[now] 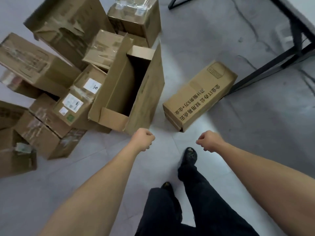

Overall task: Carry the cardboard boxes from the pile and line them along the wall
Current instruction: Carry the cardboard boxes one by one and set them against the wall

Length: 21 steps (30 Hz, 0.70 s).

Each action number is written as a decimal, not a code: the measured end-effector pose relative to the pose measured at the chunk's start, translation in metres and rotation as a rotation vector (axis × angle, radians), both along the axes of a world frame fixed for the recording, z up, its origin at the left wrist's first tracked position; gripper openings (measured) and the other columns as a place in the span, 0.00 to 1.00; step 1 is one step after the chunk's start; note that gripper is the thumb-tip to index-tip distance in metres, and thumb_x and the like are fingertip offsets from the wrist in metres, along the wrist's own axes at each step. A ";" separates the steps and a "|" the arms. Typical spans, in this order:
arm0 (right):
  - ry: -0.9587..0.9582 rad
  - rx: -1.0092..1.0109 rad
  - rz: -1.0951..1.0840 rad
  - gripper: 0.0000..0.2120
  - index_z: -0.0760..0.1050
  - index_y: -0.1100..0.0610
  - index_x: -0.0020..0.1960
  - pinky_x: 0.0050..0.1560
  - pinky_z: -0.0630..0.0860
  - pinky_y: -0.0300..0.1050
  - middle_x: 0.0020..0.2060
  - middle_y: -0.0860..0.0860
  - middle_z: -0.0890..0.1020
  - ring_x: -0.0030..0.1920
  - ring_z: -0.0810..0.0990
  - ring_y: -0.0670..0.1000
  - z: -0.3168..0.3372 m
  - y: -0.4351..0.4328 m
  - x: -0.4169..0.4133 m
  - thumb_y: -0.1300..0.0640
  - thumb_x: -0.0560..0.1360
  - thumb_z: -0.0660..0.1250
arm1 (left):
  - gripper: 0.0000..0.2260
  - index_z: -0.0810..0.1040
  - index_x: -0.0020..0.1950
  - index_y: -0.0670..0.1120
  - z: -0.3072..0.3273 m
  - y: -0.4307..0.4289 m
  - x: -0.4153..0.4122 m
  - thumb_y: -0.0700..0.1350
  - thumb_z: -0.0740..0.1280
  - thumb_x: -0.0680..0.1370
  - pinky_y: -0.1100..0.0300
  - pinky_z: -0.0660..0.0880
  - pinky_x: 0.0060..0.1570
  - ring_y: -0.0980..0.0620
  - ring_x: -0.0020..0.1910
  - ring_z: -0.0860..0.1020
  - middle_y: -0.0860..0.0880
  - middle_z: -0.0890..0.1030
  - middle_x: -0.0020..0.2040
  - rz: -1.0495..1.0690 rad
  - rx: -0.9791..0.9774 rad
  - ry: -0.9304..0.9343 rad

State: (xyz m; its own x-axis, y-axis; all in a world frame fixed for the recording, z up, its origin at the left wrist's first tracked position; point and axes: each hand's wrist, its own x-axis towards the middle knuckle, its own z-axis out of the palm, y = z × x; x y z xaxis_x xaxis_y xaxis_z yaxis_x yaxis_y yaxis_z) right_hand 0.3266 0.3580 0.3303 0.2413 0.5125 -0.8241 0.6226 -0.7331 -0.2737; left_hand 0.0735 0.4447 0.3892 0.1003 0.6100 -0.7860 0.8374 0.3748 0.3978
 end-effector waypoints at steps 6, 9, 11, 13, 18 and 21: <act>-0.044 -0.063 0.004 0.12 0.81 0.60 0.53 0.46 0.79 0.48 0.46 0.55 0.85 0.48 0.83 0.57 -0.118 0.070 0.030 0.54 0.75 0.66 | 0.06 0.79 0.46 0.43 -0.127 0.104 0.053 0.45 0.65 0.77 0.47 0.81 0.49 0.40 0.47 0.82 0.42 0.83 0.45 0.048 -0.010 0.028; -0.063 -0.101 0.019 0.13 0.79 0.59 0.57 0.51 0.79 0.49 0.52 0.55 0.84 0.51 0.82 0.56 -0.169 0.088 0.028 0.55 0.76 0.64 | 0.07 0.78 0.52 0.46 -0.186 0.138 0.070 0.47 0.67 0.76 0.43 0.79 0.54 0.37 0.53 0.81 0.40 0.82 0.53 0.097 0.026 0.006; -0.067 -0.131 0.023 0.16 0.76 0.59 0.62 0.51 0.78 0.48 0.55 0.55 0.81 0.54 0.80 0.57 -0.207 0.095 0.021 0.54 0.77 0.63 | 0.17 0.75 0.66 0.46 -0.225 0.159 0.083 0.50 0.67 0.78 0.45 0.77 0.58 0.41 0.58 0.78 0.44 0.79 0.60 0.122 0.046 -0.003; -0.075 -0.157 0.024 0.20 0.70 0.58 0.65 0.46 0.77 0.48 0.53 0.54 0.80 0.52 0.79 0.56 -0.247 0.096 0.012 0.50 0.77 0.65 | 0.22 0.70 0.72 0.45 -0.265 0.181 0.097 0.51 0.66 0.79 0.47 0.75 0.61 0.43 0.61 0.76 0.47 0.76 0.63 0.116 0.079 -0.017; -0.214 -0.220 -0.090 0.32 0.63 0.56 0.66 0.46 0.72 0.48 0.54 0.54 0.77 0.55 0.79 0.59 -0.315 0.104 -0.011 0.36 0.73 0.67 | 0.20 0.70 0.72 0.49 -0.337 0.204 0.120 0.54 0.60 0.82 0.48 0.71 0.66 0.49 0.63 0.73 0.49 0.74 0.68 0.082 0.010 -0.147; -0.335 -0.153 -0.180 0.27 0.68 0.57 0.63 0.47 0.72 0.48 0.53 0.55 0.79 0.54 0.80 0.59 -0.329 0.108 -0.020 0.37 0.76 0.62 | 0.18 0.72 0.70 0.49 -0.349 0.204 0.124 0.54 0.57 0.83 0.49 0.72 0.65 0.48 0.61 0.74 0.51 0.74 0.61 0.068 -0.015 -0.210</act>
